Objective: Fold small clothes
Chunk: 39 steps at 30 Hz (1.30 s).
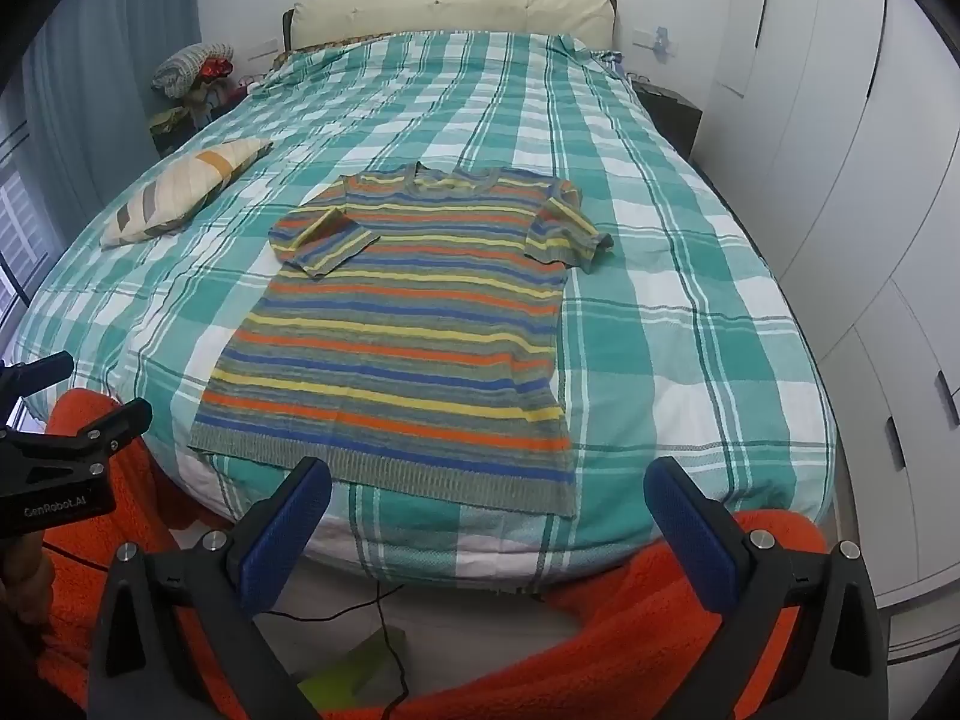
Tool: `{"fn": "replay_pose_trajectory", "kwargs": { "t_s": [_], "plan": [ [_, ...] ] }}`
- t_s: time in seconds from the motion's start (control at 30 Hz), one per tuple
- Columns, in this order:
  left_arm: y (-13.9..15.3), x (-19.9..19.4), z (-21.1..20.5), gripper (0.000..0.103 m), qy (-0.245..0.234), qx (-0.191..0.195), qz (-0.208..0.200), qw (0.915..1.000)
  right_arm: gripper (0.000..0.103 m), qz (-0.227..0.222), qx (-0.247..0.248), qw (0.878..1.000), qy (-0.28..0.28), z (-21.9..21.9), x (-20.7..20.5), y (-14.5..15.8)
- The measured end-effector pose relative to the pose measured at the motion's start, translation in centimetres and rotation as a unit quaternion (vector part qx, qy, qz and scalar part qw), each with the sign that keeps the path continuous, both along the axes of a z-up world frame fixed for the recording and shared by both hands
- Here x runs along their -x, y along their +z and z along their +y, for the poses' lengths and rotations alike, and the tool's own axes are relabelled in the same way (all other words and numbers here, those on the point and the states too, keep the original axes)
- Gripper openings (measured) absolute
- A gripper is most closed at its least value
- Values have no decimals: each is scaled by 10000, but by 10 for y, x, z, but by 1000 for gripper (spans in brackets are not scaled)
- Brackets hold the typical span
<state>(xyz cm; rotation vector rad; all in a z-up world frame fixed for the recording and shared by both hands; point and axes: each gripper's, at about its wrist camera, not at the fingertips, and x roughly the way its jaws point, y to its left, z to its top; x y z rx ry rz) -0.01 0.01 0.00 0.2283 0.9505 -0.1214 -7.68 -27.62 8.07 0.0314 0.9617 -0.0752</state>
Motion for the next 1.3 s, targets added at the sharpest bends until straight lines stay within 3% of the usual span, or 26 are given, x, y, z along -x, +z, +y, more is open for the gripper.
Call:
{"fn": "replay_pose_trajectory", "kwargs": {
  "t_s": [0.17, 0.37, 0.63, 1.3],
  "plan": [
    [1, 3, -1, 102, -6, 5, -7, 10000, 103, 90, 3, 10000, 7, 0, 3, -6],
    [-24, 10, -6, 102, 51, -18, 82, 10000, 103, 186, 26, 9998, 16, 3, -4, -11],
    [-19, -3, 2, 103, 6, 9, 295, 9996, 103, 252, 40, 9997, 15, 5, -8, -15],
    [-15, -1, -1, 103, -47, -121, 252, 9996, 103, 239, 21, 9997, -9, 1, -4, -16]
  ]
}}
